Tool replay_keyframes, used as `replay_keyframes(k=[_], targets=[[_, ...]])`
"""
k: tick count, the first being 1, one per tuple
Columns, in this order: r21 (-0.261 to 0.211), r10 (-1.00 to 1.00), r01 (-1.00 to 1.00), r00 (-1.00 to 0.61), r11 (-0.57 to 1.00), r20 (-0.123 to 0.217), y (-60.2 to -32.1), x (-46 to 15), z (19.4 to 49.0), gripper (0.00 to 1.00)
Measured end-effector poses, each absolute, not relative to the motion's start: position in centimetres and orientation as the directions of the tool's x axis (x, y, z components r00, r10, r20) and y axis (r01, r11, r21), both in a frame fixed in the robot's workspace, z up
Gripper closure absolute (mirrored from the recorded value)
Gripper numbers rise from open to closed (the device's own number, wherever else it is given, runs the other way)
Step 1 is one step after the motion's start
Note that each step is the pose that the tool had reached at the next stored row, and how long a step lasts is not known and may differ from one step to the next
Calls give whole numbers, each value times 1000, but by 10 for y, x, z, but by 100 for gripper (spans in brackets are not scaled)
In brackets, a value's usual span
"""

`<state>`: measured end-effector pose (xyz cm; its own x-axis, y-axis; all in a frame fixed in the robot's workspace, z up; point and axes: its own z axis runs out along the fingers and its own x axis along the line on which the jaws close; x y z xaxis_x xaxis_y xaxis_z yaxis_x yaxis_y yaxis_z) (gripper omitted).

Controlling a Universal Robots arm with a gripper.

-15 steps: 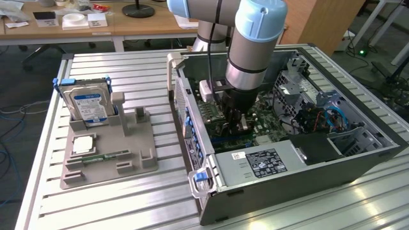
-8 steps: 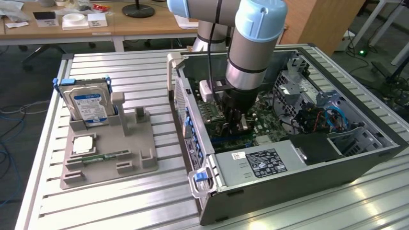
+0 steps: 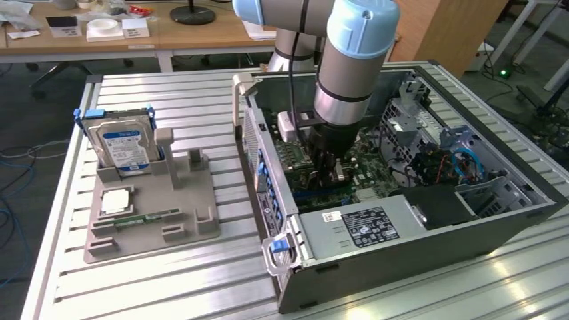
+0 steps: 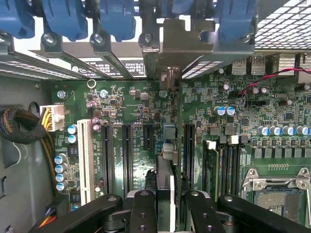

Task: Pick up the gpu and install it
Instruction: 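Insert the gpu into the slot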

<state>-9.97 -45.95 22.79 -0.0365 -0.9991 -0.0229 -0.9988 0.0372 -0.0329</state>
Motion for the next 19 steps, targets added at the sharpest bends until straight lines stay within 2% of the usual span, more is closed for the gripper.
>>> replay_keyframes(k=[19], targets=[[-33,-999,-999,-36,37,-23,-459,-100,229,73]])
